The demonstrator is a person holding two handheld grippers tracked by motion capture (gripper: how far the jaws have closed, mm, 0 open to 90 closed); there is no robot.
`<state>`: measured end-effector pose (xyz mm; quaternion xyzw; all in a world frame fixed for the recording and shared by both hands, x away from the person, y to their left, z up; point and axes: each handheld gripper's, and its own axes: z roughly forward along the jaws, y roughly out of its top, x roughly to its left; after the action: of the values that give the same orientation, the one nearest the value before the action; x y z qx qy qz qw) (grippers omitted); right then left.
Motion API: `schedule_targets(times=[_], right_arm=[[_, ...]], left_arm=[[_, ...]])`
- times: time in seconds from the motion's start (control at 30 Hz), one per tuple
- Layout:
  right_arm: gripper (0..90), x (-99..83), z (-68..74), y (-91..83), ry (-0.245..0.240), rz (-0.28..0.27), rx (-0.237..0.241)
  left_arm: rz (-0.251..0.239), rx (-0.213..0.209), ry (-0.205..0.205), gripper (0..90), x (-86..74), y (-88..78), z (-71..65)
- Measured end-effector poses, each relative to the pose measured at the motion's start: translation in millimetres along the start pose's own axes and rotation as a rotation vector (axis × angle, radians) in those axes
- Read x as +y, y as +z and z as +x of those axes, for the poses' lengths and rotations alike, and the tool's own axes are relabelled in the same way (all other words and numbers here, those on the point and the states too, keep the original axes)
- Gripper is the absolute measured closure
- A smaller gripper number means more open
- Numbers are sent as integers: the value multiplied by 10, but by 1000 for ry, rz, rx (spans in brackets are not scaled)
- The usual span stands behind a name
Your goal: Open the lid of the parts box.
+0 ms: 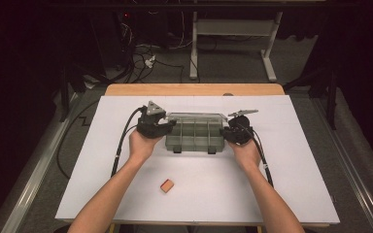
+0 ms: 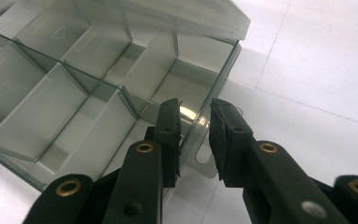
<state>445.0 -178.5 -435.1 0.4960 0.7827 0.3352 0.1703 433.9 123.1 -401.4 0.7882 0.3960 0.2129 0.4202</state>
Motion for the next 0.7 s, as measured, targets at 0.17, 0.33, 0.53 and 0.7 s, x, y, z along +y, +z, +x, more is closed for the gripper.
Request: schedule_targets(times=[0.17, 0.33, 0.53, 0.7], right_arm=[[736, 18, -4, -1, -3, 13, 5], [736, 18, -10, -1, 0, 15, 7], [736, 21, -8, -1, -4, 17, 5], [736, 28, -10, 0, -11, 22, 7]], left_arm=[[-5, -11, -3, 500, 55, 35, 53], [-14, -9, -9, 508, 105, 69, 88], [-26, -28, -35, 532, 113, 81, 154], [-24, -39, -59, 544, 124, 126, 208]])
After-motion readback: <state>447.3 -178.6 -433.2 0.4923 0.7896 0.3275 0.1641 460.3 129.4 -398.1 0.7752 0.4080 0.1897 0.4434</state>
